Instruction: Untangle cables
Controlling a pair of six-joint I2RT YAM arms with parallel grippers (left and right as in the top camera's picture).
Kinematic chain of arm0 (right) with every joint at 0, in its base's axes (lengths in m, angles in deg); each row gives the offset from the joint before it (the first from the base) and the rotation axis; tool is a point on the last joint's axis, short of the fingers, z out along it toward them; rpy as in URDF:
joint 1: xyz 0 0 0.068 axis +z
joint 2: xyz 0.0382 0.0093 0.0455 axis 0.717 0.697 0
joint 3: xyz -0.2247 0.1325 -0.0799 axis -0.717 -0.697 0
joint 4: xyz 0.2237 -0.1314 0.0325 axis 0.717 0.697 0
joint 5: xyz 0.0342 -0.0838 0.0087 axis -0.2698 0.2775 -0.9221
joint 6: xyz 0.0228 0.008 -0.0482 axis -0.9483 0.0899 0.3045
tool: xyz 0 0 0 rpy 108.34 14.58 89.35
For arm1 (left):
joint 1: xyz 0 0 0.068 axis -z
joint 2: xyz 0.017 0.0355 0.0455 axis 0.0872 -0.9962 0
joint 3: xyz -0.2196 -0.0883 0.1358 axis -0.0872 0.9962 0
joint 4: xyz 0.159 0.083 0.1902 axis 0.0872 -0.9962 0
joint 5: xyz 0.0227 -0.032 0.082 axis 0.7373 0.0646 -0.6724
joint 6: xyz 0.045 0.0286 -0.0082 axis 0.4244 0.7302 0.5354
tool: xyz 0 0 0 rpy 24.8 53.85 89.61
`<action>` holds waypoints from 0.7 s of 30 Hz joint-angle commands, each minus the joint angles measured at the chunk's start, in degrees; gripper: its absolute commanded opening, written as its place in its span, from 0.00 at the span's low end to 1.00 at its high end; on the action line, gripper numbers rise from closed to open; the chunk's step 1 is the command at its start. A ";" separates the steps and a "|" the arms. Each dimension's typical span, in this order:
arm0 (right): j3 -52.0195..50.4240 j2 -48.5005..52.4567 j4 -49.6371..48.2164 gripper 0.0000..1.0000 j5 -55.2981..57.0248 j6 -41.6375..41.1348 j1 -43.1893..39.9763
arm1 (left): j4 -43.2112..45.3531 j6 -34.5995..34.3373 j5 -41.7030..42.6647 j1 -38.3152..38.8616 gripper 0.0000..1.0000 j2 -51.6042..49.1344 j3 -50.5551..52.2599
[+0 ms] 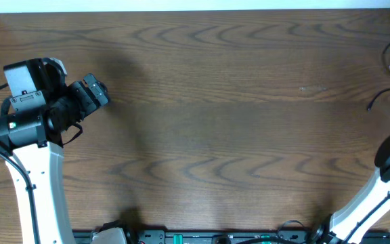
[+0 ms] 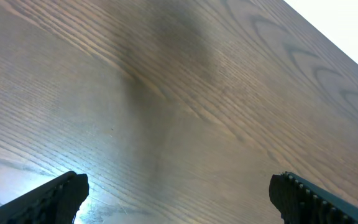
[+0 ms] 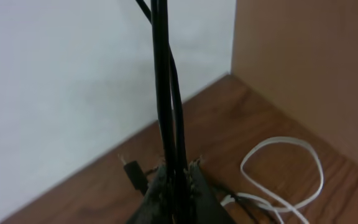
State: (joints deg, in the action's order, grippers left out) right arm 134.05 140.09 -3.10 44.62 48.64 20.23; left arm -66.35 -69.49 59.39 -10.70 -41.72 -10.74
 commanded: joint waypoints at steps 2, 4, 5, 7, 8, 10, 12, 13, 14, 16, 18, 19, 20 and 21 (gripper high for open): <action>0.48 6.71 1.03 0.15 2.14 0.20 0.46 | -0.17 -0.11 -0.37 -0.24 0.98 -0.33 -0.48; 0.48 8.94 1.90 0.54 2.16 0.22 0.55 | -0.15 -0.11 -0.37 -0.24 0.98 -0.33 -0.48; 0.48 9.86 2.36 0.78 2.14 0.22 0.57 | -0.15 -0.11 -0.37 -0.24 0.98 -0.33 -0.48; 0.48 10.60 3.21 0.99 2.14 0.22 0.55 | -0.15 -0.11 -0.37 -0.24 0.98 -0.33 -0.48; 0.48 10.60 3.54 0.99 2.16 0.22 0.55 | -0.15 -0.11 -0.37 -0.24 0.98 -0.33 -0.48; 0.48 9.99 3.91 0.99 2.16 0.24 0.50 | -0.15 -0.11 -0.37 -0.24 0.98 -0.33 -0.48; 0.50 8.35 4.61 0.99 2.14 0.24 0.48 | -0.15 -0.11 -0.37 -0.24 0.98 -0.33 -0.48; 0.50 7.28 5.03 0.99 1.99 0.24 0.50 | -0.17 -0.11 -0.37 -0.24 0.98 -0.33 -0.48; 0.50 5.03 5.81 0.99 1.90 0.24 0.50 | -0.15 -0.11 -0.37 -0.24 0.98 -0.33 -0.48; 0.50 1.53 7.15 0.99 0.87 0.31 0.57 | -0.15 -0.11 -0.37 -0.24 0.98 -0.33 -0.48; 0.50 -2.25 9.27 0.99 -1.99 1.29 0.68 | -0.15 -0.11 -0.37 -0.24 0.98 -0.33 -0.48; 0.50 -4.35 10.69 0.99 -4.00 1.70 0.83 | -0.17 -0.11 -0.37 -0.24 0.98 -0.33 -0.48; 0.50 -6.36 12.07 0.99 -5.99 2.29 0.94 | -0.15 -0.11 -0.37 -0.24 0.98 -0.33 -0.48; 0.50 -8.57 13.97 0.99 -8.39 3.10 1.07 | -0.15 -0.11 -0.37 -0.24 0.98 -0.33 -0.48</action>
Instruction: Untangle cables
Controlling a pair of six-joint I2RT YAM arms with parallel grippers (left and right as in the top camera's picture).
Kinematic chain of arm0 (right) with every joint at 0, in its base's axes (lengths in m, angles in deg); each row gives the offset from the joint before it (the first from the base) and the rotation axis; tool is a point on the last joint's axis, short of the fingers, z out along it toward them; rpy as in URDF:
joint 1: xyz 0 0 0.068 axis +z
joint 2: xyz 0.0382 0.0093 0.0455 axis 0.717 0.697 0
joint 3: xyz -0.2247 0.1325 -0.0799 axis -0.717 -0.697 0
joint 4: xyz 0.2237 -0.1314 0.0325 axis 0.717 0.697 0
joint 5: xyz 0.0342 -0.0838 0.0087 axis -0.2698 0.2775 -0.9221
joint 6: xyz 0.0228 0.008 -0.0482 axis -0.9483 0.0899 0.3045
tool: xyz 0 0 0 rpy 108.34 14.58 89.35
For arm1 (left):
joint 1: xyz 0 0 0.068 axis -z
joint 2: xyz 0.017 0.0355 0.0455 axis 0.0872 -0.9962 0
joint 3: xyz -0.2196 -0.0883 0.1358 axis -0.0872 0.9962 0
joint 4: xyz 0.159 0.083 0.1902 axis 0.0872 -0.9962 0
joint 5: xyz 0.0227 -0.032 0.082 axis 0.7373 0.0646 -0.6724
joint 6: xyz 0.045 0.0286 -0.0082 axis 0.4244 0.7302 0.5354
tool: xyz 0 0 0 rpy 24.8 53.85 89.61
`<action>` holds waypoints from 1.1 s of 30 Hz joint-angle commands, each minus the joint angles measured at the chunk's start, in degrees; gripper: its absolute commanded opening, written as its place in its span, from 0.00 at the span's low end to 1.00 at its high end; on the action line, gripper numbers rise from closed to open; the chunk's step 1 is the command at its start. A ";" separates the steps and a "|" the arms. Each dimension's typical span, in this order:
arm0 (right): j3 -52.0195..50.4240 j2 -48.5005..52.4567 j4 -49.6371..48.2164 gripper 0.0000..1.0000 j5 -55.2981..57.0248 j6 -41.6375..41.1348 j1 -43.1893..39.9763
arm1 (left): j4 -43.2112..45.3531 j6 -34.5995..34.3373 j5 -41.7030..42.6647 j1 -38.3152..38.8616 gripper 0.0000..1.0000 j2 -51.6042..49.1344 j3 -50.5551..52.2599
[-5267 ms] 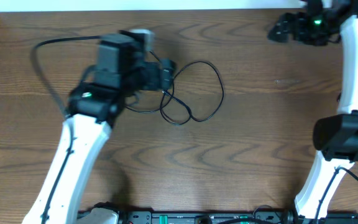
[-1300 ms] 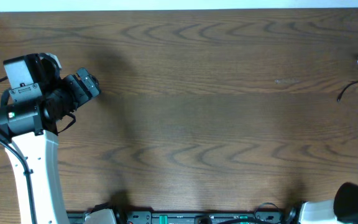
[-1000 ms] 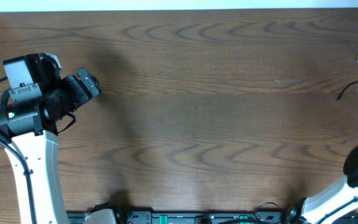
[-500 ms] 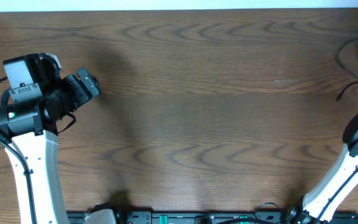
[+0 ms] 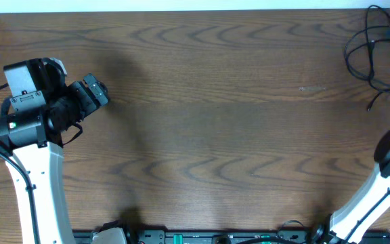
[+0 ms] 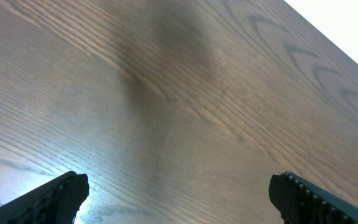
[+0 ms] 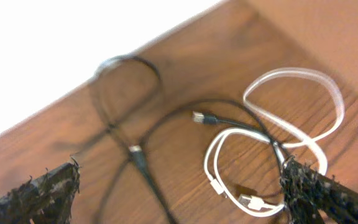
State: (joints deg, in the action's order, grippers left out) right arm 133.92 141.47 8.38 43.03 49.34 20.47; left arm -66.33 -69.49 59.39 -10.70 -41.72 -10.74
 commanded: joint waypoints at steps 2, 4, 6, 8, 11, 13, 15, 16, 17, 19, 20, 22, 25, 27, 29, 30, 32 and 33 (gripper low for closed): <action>0.63 -14.16 6.25 0.99 -11.30 3.50 1.11 | -0.17 -0.11 -0.37 -0.24 0.98 -0.33 -0.48; 0.63 -18.51 10.54 0.99 -15.72 3.67 1.62 | -0.17 -0.11 -0.39 -0.24 0.98 -0.33 -0.48; 0.63 -22.49 14.53 0.99 -19.87 4.33 2.23 | -0.17 -0.11 -0.39 -0.24 0.98 -0.33 -0.48; 0.63 -26.45 18.84 0.99 -23.56 5.86 3.10 | -0.17 -0.11 -0.39 -0.24 0.98 -0.33 -0.48; 0.63 -32.09 24.70 0.99 -25.94 6.86 4.85 | -0.17 -0.11 -0.37 -0.24 0.99 -0.33 -0.48; 0.63 -36.00 28.55 0.99 -25.92 7.65 6.16 | -0.17 -0.11 -0.37 -0.24 0.98 -0.33 -0.48; 0.63 -39.23 31.71 0.99 -26.08 8.20 7.26 | -0.17 -0.11 -0.37 -0.24 0.99 -0.33 -0.48; 0.63 -41.18 33.62 0.99 -26.05 8.24 7.89 | -0.17 -0.11 -0.37 -0.24 0.98 -0.33 -0.48; 0.63 -43.01 35.58 0.99 -26.08 8.31 8.39 | -0.20 -0.11 -0.37 -0.24 0.98 -0.33 -0.48; 0.61 -45.97 38.93 0.99 -26.12 8.28 9.14 | -0.17 -0.11 -0.37 -0.24 0.98 -0.33 -0.48; 0.61 -47.60 41.00 0.99 -26.10 8.26 9.40 | -0.17 -0.11 -0.37 -0.24 0.98 -0.33 -0.48; 0.61 -51.74 47.93 0.99 -26.08 8.28 9.49 | -0.17 -0.11 -0.37 -0.24 0.98 -0.33 -0.48; 0.61 -55.10 54.38 0.99 -25.70 8.52 9.49 | -0.17 -0.11 -0.37 -0.24 0.98 -0.33 -0.48; 0.61 -57.22 56.83 0.99 -22.47 8.98 9.46 | -0.17 -0.11 -0.37 -0.24 0.98 -0.33 -0.48; 0.61 -58.90 58.34 0.99 -21.31 9.01 9.46 | -0.17 -0.11 -0.37 -0.24 0.98 -0.33 -0.48; 0.61 -59.63 59.12 0.99 -21.16 9.01 9.46 | -0.17 -0.11 -0.39 -0.24 0.98 -0.33 -0.48; 0.61 -61.02 60.98 0.99 -21.05 9.07 9.46 | -0.17 -0.11 -0.37 -0.24 0.98 -0.33 -0.48; 0.61 -61.57 62.07 0.99 -20.52 9.46 9.46 | -0.17 -0.11 -0.37 -0.24 0.98 -0.33 -0.48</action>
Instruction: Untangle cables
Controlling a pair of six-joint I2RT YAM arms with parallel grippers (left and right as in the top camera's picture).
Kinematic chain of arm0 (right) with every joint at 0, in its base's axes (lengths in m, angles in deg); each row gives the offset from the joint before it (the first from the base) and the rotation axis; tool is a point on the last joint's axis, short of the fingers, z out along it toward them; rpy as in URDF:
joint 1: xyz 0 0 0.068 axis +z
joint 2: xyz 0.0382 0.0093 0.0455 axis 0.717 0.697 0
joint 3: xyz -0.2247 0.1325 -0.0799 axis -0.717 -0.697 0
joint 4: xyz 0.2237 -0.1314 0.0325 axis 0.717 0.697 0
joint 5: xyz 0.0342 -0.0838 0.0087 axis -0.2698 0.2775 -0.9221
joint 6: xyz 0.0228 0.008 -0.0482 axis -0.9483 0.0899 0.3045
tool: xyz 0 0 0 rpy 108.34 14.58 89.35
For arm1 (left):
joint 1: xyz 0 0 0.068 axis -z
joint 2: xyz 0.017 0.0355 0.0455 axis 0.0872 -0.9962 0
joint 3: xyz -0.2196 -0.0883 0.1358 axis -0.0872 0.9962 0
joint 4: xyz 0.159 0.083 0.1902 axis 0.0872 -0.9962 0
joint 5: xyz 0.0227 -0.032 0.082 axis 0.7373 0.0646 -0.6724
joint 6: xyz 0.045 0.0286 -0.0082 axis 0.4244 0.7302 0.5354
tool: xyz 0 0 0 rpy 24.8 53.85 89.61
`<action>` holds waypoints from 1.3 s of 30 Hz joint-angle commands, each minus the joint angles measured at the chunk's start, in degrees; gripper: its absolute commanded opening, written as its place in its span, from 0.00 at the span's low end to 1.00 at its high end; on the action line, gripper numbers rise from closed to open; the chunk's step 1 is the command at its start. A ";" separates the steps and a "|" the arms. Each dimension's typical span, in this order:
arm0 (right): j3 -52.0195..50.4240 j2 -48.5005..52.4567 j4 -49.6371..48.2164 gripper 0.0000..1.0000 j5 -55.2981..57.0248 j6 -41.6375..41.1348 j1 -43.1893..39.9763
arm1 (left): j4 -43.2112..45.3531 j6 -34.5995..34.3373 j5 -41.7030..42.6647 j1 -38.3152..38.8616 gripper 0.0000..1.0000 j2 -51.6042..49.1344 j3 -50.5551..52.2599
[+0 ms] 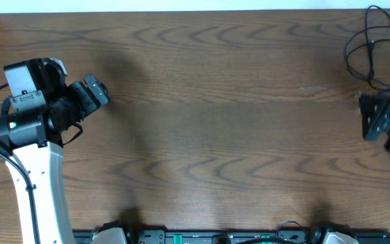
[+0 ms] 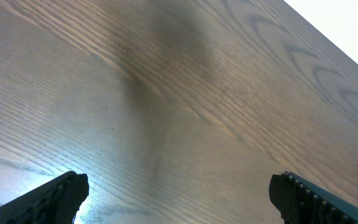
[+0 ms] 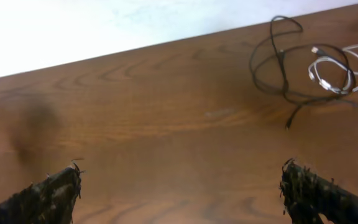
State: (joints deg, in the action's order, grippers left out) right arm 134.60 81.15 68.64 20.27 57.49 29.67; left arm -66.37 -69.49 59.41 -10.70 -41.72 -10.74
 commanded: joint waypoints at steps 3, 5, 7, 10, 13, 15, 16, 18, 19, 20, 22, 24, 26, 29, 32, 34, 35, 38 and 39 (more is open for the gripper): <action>-0.07 -2.64 3.67 0.99 5.09 1.53 0.26 | -0.13 -0.11 -0.42 -0.24 0.98 -0.33 -0.48; -0.07 -3.17 4.57 0.99 6.80 1.55 0.26 | -0.15 -0.11 -0.39 -0.24 0.98 -0.33 -0.48; -0.07 -3.41 4.79 0.99 7.19 2.34 0.26 | -0.13 -0.11 -0.39 -0.24 0.98 -0.33 -0.48; -0.07 -3.54 4.81 0.99 6.80 2.58 0.26 | -0.13 -0.11 -0.39 -0.24 0.98 -0.33 -0.48; -0.35 -3.54 4.81 0.99 6.27 2.56 0.28 | -0.13 -0.11 -0.39 -0.24 0.98 -0.33 -0.48; -0.72 -3.54 4.79 0.99 6.08 2.56 0.28 | -0.13 -0.11 -0.39 -0.24 0.98 -0.33 -0.48; -1.01 -3.52 4.76 0.99 6.08 2.54 0.28 | -0.15 -0.11 -0.39 -0.24 0.98 -0.33 -0.48; -2.25 -3.52 4.39 0.99 6.10 2.54 0.28 | -0.13 -0.11 -0.39 -0.24 0.98 -0.33 -0.48; -3.48 -3.61 3.80 0.99 6.10 2.54 0.28 | -0.13 -0.11 -0.42 -0.24 0.98 -0.33 -0.48; -5.18 -4.04 2.60 0.99 6.10 2.54 0.28 | -0.13 -0.11 -0.42 -0.24 0.98 -0.33 -0.48; -9.33 -5.51 -0.90 0.99 6.10 2.54 0.28 | -0.13 -0.11 -0.39 -0.24 0.98 -0.33 -0.48; -15.69 -7.87 -6.56 0.99 6.08 2.51 0.46 | -0.13 -0.11 -0.42 -0.24 0.98 -0.33 -0.48; -22.60 -10.64 -12.96 0.99 6.10 2.54 1.27 | -0.13 -0.11 -0.39 -0.24 0.98 -0.33 -0.48; -34.03 -15.72 -24.28 0.99 6.56 2.58 3.56 | -0.13 -0.11 -0.42 -0.24 0.98 -0.33 -0.48; -45.24 -21.16 -36.20 0.99 7.48 2.58 5.79 | -0.13 -0.11 -0.39 -0.24 0.98 -0.33 -0.48; -52.17 -24.63 -43.71 0.99 8.35 2.56 6.69 | -0.13 -0.11 -0.39 -0.24 0.99 -0.33 -0.48; -55.91 -26.53 -47.78 0.99 8.79 2.56 7.08 | -0.13 -0.11 -0.39 -0.24 0.98 -0.33 -0.48; -65.68 -31.43 -58.36 0.99 9.40 2.75 7.72 | -0.13 -0.11 -0.42 -0.24 0.98 -0.33 -0.48; -69.00 -33.16 -61.88 0.99 9.42 2.80 7.89 | -0.13 -0.11 -0.39 -0.24 0.98 -0.33 -0.48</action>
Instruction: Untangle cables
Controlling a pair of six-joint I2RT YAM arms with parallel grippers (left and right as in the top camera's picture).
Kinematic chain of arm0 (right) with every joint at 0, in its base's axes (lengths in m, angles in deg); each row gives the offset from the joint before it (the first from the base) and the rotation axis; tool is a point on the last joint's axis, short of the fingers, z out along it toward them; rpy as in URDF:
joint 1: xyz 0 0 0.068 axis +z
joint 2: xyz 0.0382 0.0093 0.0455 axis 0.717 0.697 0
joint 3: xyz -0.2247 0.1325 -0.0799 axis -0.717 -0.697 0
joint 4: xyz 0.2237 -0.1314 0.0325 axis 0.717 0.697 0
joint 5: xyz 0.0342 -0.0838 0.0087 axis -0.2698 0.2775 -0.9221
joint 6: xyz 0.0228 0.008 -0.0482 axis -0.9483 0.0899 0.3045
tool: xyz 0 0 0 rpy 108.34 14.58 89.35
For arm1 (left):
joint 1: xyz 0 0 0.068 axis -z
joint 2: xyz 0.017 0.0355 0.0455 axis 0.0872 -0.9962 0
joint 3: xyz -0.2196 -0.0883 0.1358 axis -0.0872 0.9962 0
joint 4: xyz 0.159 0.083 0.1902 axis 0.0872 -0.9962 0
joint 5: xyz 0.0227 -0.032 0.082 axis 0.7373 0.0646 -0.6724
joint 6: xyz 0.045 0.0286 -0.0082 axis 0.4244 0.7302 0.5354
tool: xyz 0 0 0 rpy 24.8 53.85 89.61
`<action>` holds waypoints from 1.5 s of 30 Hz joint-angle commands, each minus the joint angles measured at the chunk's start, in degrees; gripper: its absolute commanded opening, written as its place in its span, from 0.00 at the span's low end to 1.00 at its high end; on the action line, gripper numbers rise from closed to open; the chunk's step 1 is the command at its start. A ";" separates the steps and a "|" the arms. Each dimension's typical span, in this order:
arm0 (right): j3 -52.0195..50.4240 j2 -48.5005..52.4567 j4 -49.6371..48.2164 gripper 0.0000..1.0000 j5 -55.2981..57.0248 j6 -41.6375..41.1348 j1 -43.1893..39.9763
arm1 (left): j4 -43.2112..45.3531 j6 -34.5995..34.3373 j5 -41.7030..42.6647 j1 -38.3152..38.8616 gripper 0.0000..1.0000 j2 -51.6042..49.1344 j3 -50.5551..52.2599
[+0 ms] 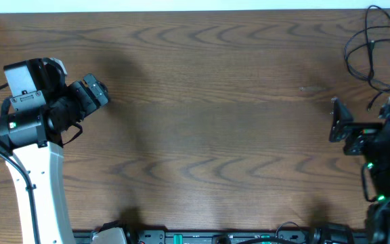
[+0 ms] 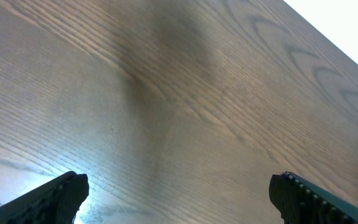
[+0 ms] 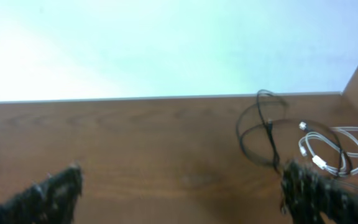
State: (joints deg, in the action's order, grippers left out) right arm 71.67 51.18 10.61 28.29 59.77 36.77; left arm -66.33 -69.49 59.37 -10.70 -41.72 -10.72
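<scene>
A black cable [image 1: 347,54] lies in loose loops at the table's far right corner, crossing a coiled white cable beside it. The right wrist view shows the black cable [image 3: 270,127] and the white cable [image 3: 319,163] ahead and to the right. My right gripper [image 1: 336,120] is open and empty, held short of the cables on their near left; its fingers frame bare wood around the right gripper [image 3: 180,193]. My left gripper [image 1: 97,93] stays at the far left, open over bare table, and the left gripper [image 2: 179,193] holds nothing.
The brown wooden table [image 1: 215,102] ends at a white wall along the far edge. A side panel rises at the right end behind the cables. A black rail [image 1: 202,237] runs along the near edge.
My right gripper has pulled back from the right edge toward the near side and a little left, still open. The cables lie as before. The left arm has not moved.
My right gripper was first shut on black cable strands lifted in the far right corner. Then it was open above them, with the black and white cables lying spread on the table. After that it stood farther back, and now farther still.
</scene>
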 commanded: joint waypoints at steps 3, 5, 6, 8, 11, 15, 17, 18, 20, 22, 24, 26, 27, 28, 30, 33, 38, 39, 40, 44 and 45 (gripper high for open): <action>-14.95 -8.00 -12.39 0.99 2.21 0.50 1.46 | -0.17 -0.11 -0.37 -0.24 0.98 -0.33 -0.50; -20.41 -11.23 -17.05 0.99 2.45 0.52 2.05 | -0.17 -0.11 -0.37 -0.24 0.98 -0.33 -0.50; -22.56 -12.50 -18.91 0.99 2.49 0.52 2.29 | -0.17 -0.11 -0.35 -0.24 0.98 -0.33 -0.50; -27.02 -15.28 -22.49 0.99 2.86 0.50 2.91 | -0.17 -0.11 -0.35 -0.24 0.98 -0.33 -0.50; -32.70 -19.08 -27.15 0.99 3.32 0.52 3.85 | -0.17 -0.11 -0.35 -0.24 0.98 -0.33 -0.50; -39.50 -23.76 -32.54 0.99 3.52 0.50 4.74 | -0.17 -0.11 -0.35 -0.24 0.98 -0.33 -0.50; -41.97 -25.42 -34.32 0.99 3.52 0.50 5.09 | -0.17 -0.11 -0.37 -0.24 0.98 -0.33 -0.50; -42.88 -26.10 -34.82 0.99 3.52 0.50 5.25 | -0.17 -0.11 -0.37 -0.24 0.98 -0.33 -0.50; -45.18 -27.91 -35.85 0.99 3.72 0.50 5.70 | -0.17 -0.11 -0.37 -0.24 0.98 -0.33 -0.50; -46.36 -28.98 -36.04 0.99 3.91 0.50 6.03 | -0.17 -0.11 -0.35 -0.24 0.98 -0.33 -0.50; -47.36 -29.86 -36.41 0.99 3.91 0.50 6.16 | -0.17 -0.11 -0.35 -0.24 0.98 -0.33 -0.50; -47.39 -30.45 -35.78 0.99 3.93 0.72 6.16 | -0.17 -0.11 -0.35 -0.24 0.98 -0.33 -0.50; -47.39 -30.64 -35.76 0.99 3.96 0.98 6.16 | -0.17 -0.11 -0.35 -0.24 0.98 -0.33 -0.50; -47.39 -30.86 -35.78 0.99 3.93 1.38 6.16 | -0.17 -0.11 -0.35 -0.24 0.98 -0.33 -0.50; -47.39 -31.28 -35.34 0.99 3.93 1.36 6.14 | -0.17 -0.11 -0.35 -0.24 0.98 -0.33 -0.50; -47.39 -32.63 -32.06 0.99 3.78 1.29 6.16 | -0.17 -0.11 -0.37 -0.24 0.99 -0.33 -0.50; -47.41 -33.29 -24.96 0.99 3.45 1.29 6.93 | -0.17 -0.11 -0.37 -0.24 0.98 -0.33 -0.50; -47.41 -33.29 -23.08 0.99 3.45 1.27 7.06 | -0.17 -0.11 -0.35 -0.24 0.99 -0.33 -0.50; -47.41 -33.29 -23.08 0.99 3.48 0.79 7.15 | -0.17 -0.11 -0.35 -0.24 0.98 -0.33 -0.50; -47.41 -33.29 -23.10 0.99 3.43 -0.26 7.23 | -0.17 -0.11 -0.35 -0.24 0.98 -0.33 -0.50; -47.39 -33.29 -23.19 0.99 3.43 -0.22 7.21 | -0.17 -0.11 -0.35 -0.24 0.99 -0.33 -0.50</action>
State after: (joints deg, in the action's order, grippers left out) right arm 24.37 18.31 -12.80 31.53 60.38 43.55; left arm -66.35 -69.49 59.39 -10.70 -41.72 -10.72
